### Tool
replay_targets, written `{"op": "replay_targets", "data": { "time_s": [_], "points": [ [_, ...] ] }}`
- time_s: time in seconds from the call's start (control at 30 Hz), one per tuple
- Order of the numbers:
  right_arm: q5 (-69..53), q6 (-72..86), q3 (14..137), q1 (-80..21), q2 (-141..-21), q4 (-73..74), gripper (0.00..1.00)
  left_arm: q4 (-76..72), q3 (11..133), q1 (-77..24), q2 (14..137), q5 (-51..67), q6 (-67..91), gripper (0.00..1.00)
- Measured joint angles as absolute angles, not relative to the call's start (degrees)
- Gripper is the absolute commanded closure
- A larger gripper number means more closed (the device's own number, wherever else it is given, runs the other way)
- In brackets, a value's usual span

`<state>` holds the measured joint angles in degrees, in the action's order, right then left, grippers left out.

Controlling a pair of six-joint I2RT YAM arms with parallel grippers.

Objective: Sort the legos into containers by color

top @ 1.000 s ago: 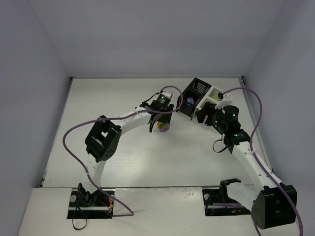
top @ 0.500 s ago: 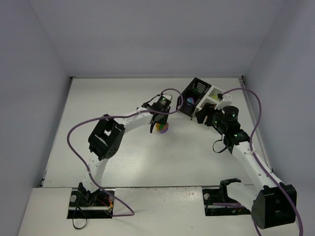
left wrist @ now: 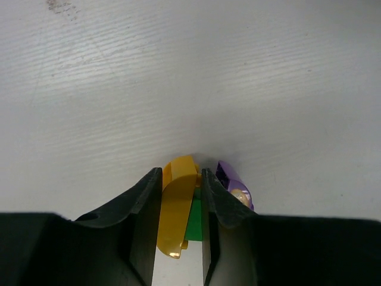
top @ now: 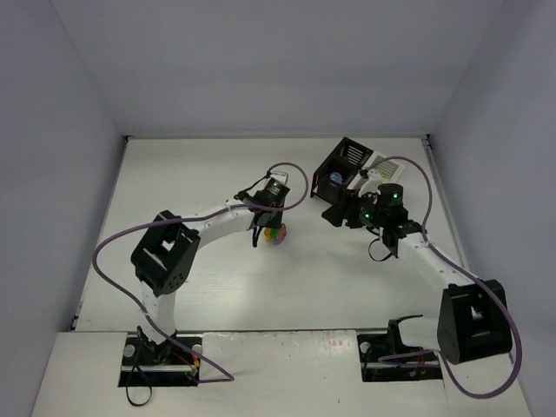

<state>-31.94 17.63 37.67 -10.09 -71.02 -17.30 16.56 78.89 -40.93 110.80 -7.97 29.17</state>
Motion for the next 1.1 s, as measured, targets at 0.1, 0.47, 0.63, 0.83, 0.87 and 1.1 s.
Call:
{"op": "replay_targets", "data": {
  "time_s": [0.1,0.47,0.63,0.83,0.87,1.1],
  "points": [
    [-35.09,18.83,38.41,-12.82,-74.81,-17.52,0.36,15.66,75.64,-40.93,106.87,-8.38,29.61,0.96],
    [-40.07,26.81,43.70,-24.25,-80.58,-27.49,0.36,10.52,70.65,-40.53,92.47,-8.73,29.39,0.96],
    [-39.90,28.32,46.39,-26.52,-83.33,-28.21,0.36,10.00,69.34,-39.55,87.31,-7.81,28.38,0.96],
    [-38.89,28.84,49.32,-28.53,-84.75,-28.56,0.36,9.37,68.14,-38.92,82.26,-7.16,26.46,0.96],
    [-38.74,28.95,49.76,-28.71,-84.99,-28.58,0.37,8.99,67.90,-38.89,81.62,-7.01,26.15,0.96],
    [-38.11,29.63,51.68,-29.74,-86.59,-29.45,0.38,6.96,65.23,-38.87,78.63,-5.98,25.06,0.96]
  ]
}}
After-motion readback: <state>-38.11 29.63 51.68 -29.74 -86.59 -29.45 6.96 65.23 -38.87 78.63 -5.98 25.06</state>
